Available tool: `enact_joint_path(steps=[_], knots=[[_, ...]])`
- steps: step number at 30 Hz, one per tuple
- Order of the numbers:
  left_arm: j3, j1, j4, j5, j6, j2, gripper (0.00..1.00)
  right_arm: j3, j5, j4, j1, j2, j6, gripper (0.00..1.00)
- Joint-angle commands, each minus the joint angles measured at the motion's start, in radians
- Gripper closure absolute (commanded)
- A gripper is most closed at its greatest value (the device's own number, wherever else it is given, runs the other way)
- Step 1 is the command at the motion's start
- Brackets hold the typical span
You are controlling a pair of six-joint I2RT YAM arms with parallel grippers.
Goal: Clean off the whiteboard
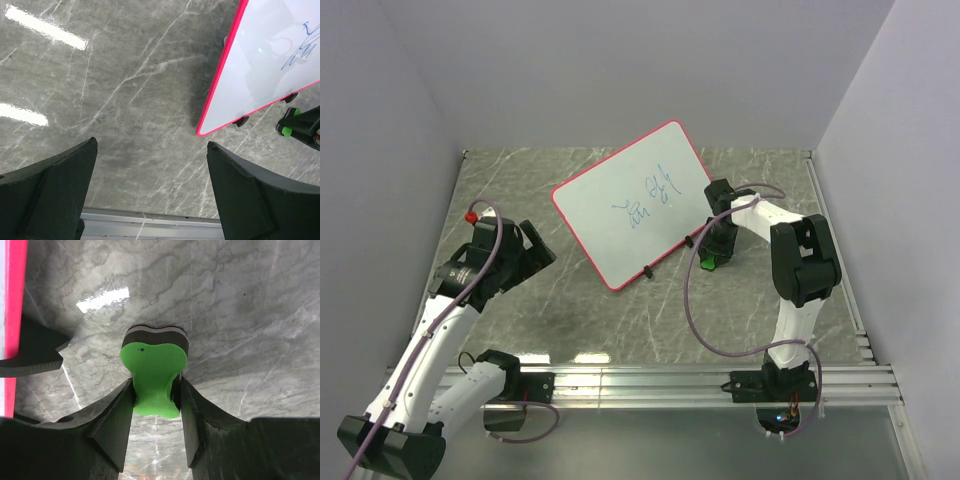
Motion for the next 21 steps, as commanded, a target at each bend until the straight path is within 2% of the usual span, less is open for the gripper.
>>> enact_joint_path(steps=[1, 5, 7, 8, 11, 16, 21], knots=[[0.016, -0.002, 0.004, -0.014, -0.005, -0.005, 0.04, 0.028, 0.018, 0.019, 0.0, 0.014, -0.016, 0.53], [0.02, -0.002, 0.005, -0.014, 0.006, 0.008, 0.04, 0.028, 0.033, 0.004, 0.0, -0.007, -0.033, 0.53], [0.02, -0.002, 0.007, -0.01, 0.008, 0.014, 0.04, 0.03, 0.062, -0.008, 0.0, -0.021, -0.043, 0.49], [0.022, -0.002, 0.009, -0.007, 0.009, 0.014, 0.05, 0.031, 0.068, -0.012, -0.002, -0.024, -0.047, 0.43], [0.028, -0.004, 0.007, -0.007, 0.011, 0.012, 0.05, 0.028, 0.079, -0.022, -0.002, -0.036, -0.056, 0.38], [0.027, -0.002, -0.007, -0.002, 0.0, -0.004, 0.05, 0.02, 0.09, -0.027, 0.0, -0.055, -0.059, 0.39], [-0.002, -0.002, -0.013, 0.012, -0.017, -0.041, 0.06, 0.036, 0.093, -0.03, 0.001, -0.056, -0.06, 0.43]])
